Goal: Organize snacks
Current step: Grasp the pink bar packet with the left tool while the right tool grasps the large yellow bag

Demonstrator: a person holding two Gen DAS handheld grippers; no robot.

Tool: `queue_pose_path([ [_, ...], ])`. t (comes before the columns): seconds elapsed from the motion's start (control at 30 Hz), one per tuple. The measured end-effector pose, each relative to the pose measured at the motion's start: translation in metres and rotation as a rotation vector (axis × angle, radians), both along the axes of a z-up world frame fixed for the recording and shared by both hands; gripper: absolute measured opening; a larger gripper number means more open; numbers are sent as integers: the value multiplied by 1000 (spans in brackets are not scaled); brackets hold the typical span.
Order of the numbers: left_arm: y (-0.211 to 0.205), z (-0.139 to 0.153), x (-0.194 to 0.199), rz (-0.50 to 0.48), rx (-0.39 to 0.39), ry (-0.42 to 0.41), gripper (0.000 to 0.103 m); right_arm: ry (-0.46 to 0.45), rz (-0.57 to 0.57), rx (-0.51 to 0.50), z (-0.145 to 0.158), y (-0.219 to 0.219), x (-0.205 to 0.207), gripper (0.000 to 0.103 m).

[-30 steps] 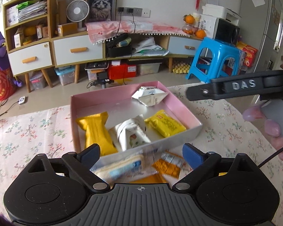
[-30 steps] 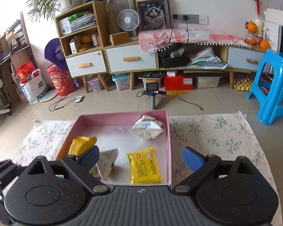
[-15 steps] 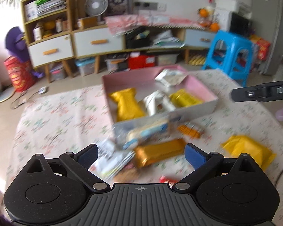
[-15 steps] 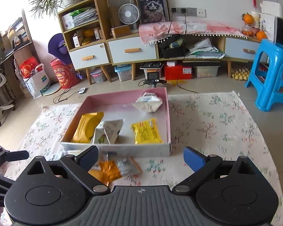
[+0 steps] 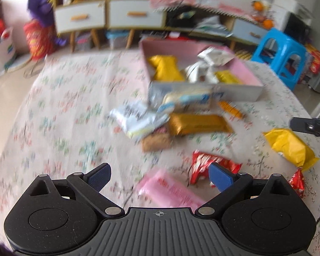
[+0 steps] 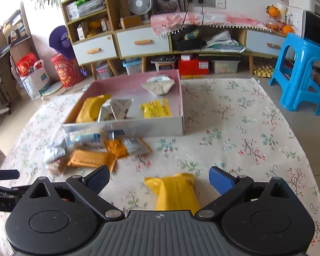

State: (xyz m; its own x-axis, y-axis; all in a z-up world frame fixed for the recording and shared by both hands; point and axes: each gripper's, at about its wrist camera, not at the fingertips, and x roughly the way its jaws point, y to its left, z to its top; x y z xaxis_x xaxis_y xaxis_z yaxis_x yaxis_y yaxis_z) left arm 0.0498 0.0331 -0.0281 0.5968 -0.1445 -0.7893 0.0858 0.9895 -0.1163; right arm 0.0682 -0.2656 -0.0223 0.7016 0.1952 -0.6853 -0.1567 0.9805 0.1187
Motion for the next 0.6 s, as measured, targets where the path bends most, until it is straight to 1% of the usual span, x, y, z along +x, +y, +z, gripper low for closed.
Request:
queue_pose_path([
  [0.13,3,-10,0,42,-28,47,99,30,-21,-26,-5,-5,1,92],
  [0.3,2,-16,0,70,-43,72,99,84,-31,-20,-13,-7,3,92],
  [0.4,-4,-20,0,60,-21,81,99,96,-15,-42,-16,-2,2,92],
  [0.6,-16,-33,-5,-14,54,116,99,131,0,-65,-28,2,5,91],
])
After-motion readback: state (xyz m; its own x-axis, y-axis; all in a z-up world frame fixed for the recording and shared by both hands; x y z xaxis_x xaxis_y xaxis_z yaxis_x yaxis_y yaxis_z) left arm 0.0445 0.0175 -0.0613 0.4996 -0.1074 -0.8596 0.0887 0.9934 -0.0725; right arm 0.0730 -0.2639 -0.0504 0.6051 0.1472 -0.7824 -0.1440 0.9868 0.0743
